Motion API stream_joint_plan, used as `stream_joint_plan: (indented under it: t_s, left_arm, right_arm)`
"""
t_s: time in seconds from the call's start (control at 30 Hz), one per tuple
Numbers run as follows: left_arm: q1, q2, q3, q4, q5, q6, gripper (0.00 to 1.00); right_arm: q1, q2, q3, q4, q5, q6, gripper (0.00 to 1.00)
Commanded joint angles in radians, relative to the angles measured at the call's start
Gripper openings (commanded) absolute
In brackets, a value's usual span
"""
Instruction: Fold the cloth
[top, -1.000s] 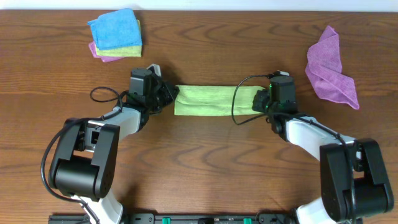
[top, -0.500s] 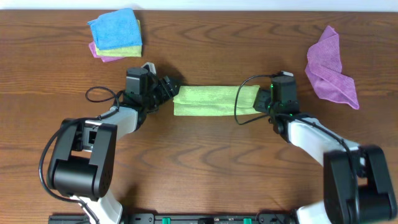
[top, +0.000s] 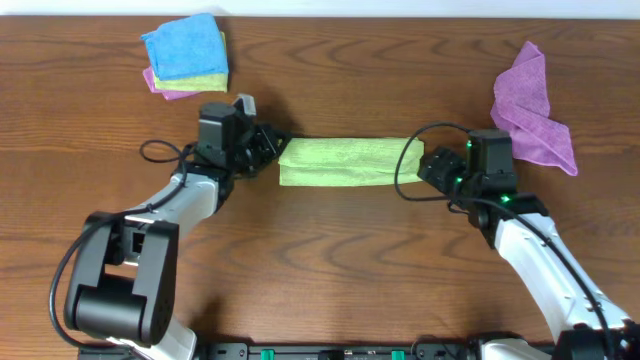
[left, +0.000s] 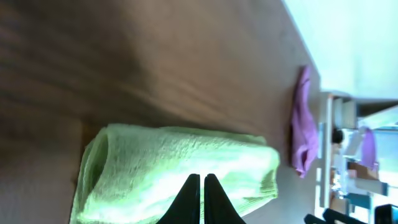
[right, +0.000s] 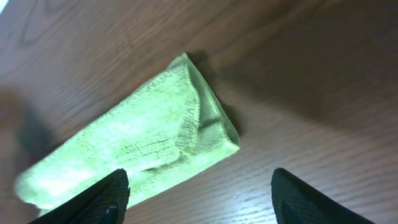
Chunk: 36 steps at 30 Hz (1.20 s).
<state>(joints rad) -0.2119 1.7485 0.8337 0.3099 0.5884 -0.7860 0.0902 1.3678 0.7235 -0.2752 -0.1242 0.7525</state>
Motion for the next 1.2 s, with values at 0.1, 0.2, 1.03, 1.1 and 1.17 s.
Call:
stream_joint_plan:
  t_s: [0.1, 0.2, 1.03, 1.1, 1.17]
  left_arm:
    - [-0.078, 0.048, 0.02, -0.003, -0.154, 0.0, 0.06]
    - [-0.08, 0.108, 0.02, 0.006, -0.15, 0.0, 0.06]
    - [-0.083, 0.148, 0.02, 0.001, -0.18, 0.0, 0.05]
    - [-0.083, 0.148, 0.02, 0.001, -0.18, 0.0, 0.06]
    - [-0.083, 0.148, 0.02, 0.001, -0.18, 0.0, 0.06]
  right_arm:
    - [-0.018, 0.042, -0.129, 0.113, -0.114, 0.097, 0.77]
    - [-0.018, 0.077, -0.18, 0.222, -0.138, 0.127, 0.76]
    - [0.003, 0.355, -0.188, 0.621, -0.135, 0.179, 0.65]
    - [0.013, 0.394, -0.188, 0.673, -0.135, 0.188, 0.62]
    - [0.024, 0.435, -0.188, 0.712, -0.134, 0.195, 0.52]
